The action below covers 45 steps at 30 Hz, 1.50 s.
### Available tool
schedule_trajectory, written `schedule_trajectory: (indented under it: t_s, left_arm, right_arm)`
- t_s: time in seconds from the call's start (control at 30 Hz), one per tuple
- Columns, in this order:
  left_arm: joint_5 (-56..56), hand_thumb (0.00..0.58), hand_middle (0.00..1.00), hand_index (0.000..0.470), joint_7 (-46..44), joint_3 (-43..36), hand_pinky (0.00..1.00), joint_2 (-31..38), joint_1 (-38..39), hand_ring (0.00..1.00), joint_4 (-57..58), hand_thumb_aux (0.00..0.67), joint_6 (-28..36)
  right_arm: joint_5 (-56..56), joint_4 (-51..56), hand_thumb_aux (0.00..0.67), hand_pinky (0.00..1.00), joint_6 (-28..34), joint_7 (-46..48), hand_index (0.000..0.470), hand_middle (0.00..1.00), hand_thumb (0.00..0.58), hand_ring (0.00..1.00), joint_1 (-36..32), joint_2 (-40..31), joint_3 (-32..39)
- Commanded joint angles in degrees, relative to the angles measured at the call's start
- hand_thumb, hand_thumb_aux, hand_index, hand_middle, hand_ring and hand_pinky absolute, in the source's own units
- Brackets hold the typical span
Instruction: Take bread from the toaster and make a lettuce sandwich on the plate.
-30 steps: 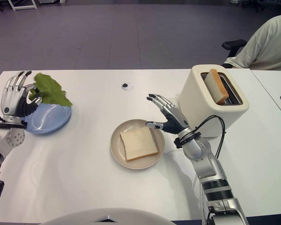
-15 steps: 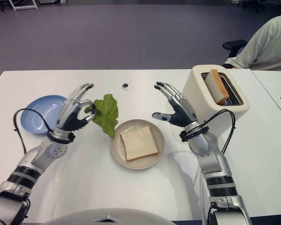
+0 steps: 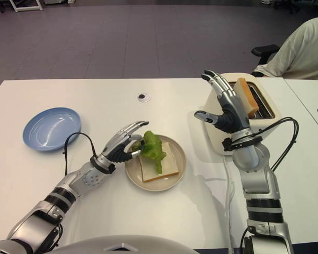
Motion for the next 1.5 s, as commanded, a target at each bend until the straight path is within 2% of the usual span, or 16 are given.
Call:
schedule_trajectory:
  t_s: [0.03, 0.3, 0.33, 0.37, 0.4, 0.57, 0.7, 0.9, 1.1, 1.13, 1.17, 1.2, 1.23, 1.27, 1.3, 1.5]
  left_arm:
    - [2.72, 0.580, 0.00, 0.470, 0.32, -2.07, 0.00, -1.12, -1.02, 0.00, 5.32, 0.670, -0.64]
    - [8.59, 0.580, 0.00, 0.470, 3.49, -3.82, 0.00, 1.54, -2.43, 0.00, 7.04, 0.670, 0.57]
    - [9.03, 0.496, 0.00, 0.291, 3.65, -3.90, 0.00, 1.88, -2.35, 0.00, 6.65, 0.415, 0.78]
    - [9.41, 0.108, 0.00, 0.046, 3.86, -3.80, 0.00, 2.40, -2.19, 0.00, 5.97, 0.066, 0.92]
    - [9.35, 0.000, 0.00, 0.000, 4.04, -3.39, 0.00, 3.00, -1.91, 0.00, 4.87, 0.000, 1.04]
    - [8.24, 0.000, 0.00, 0.000, 3.72, -0.73, 0.00, 5.93, 0.02, 0.00, -3.06, 0.000, 1.95]
    - [7.73, 0.000, 0.00, 0.000, 2.97, 1.37, 0.00, 7.59, 2.10, 0.00, -8.76, 0.000, 3.16]
    - [7.28, 0.000, 0.00, 0.000, 3.37, 5.40, 0.00, 9.57, 5.91, 0.00, -15.12, 0.000, 5.88]
    - [6.48, 0.000, 0.00, 0.000, 3.27, 8.47, 0.00, 10.77, 8.34, 0.00, -17.59, 0.000, 6.96]
    - [6.38, 0.000, 0.00, 0.000, 3.21, 8.83, 0.00, 10.84, 8.45, 0.00, -17.75, 0.000, 7.02]
    - [6.26, 0.000, 0.00, 0.000, 3.18, 9.15, 0.00, 10.90, 8.54, 0.00, -17.78, 0.000, 7.02]
    - [6.17, 0.000, 0.00, 0.000, 3.14, 9.53, 0.00, 10.93, 8.76, 0.00, -17.98, 0.000, 7.11]
    - [6.09, 0.000, 0.00, 0.000, 3.13, 9.91, 0.00, 10.89, 8.99, 0.00, -18.21, 0.000, 7.21]
    - [6.04, 0.000, 0.00, 0.000, 3.07, 10.16, 0.00, 10.81, 9.11, 0.00, -18.36, 0.000, 7.27]
    - [6.01, 0.000, 0.00, 0.000, 2.99, 10.31, 0.00, 10.71, 9.14, 0.00, -18.43, 0.000, 7.29]
    - [5.65, 0.000, 0.00, 0.000, 3.44, 11.17, 0.00, 10.33, 9.33, 0.00, -17.82, 0.000, 7.71]
  right_arm:
    - [0.41, 0.04, 0.000, 0.00, 0.68, 0.55, 0.000, 0.00, 0.000, 0.00, -1.73, -1.60, -1.17]
    - [0.78, -3.21, 0.000, 0.00, 2.53, -0.18, 0.000, 0.00, 0.000, 0.00, -1.49, -6.44, -8.73]
    - [0.95, -3.69, 0.000, 0.00, 2.85, -0.23, 0.000, 0.00, 0.000, 0.00, -1.51, -7.07, -9.92]
    - [1.16, -4.30, 0.000, 0.00, 3.37, -0.29, 0.000, 0.00, 0.000, 0.00, -1.38, -7.88, -11.56]
    - [1.32, -4.52, 0.000, 0.00, 3.93, -0.31, 0.000, 0.00, 0.000, 0.00, -1.08, -8.84, -13.41]
    - [-1.62, -0.25, 0.000, 0.00, 7.35, -1.20, 0.000, 0.00, 0.000, 0.00, 1.57, -12.45, -18.38]
    - [-6.43, 6.79, 0.000, 0.00, 8.89, -1.96, 0.000, 0.00, 0.000, 0.00, 2.35, -14.06, -14.11]
    - [-10.99, 21.03, 0.000, 0.00, 10.39, -3.64, 0.000, 0.00, 0.000, 0.00, -3.24, -14.62, -5.04]
    - [-10.96, 23.98, 0.000, 0.00, 9.91, -2.82, 0.000, 0.00, 0.000, 0.00, -3.44, -15.97, -0.36]
    - [-11.07, 22.85, 0.074, 0.00, 9.99, -2.54, 0.052, 0.00, 0.120, 0.00, -2.84, -16.20, -0.01]
    - [-11.19, 21.45, 0.670, 0.00, 10.14, -2.44, 0.470, 0.00, 0.580, 0.00, -2.29, -16.61, 0.15]
    - [-11.39, 20.53, 0.670, 0.00, 10.25, -2.22, 0.470, 0.00, 0.580, 0.00, -2.14, -17.10, 0.50]
    - [-11.56, 19.05, 0.670, 0.17, 10.24, -2.04, 0.470, 0.17, 0.580, 0.17, -1.69, -17.63, 0.55]
    - [-11.53, 17.69, 0.670, 0.74, 10.23, -1.86, 0.470, 0.74, 0.580, 0.74, -1.14, -18.09, 0.40]
    - [-11.31, 16.34, 0.670, 1.00, 10.30, -1.55, 0.470, 1.00, 0.580, 1.00, -0.43, -18.50, 0.13]
    - [-10.75, 9.81, 0.670, 1.00, 12.02, -2.61, 0.470, 1.00, 0.580, 1.00, 1.17, -19.40, -2.82]
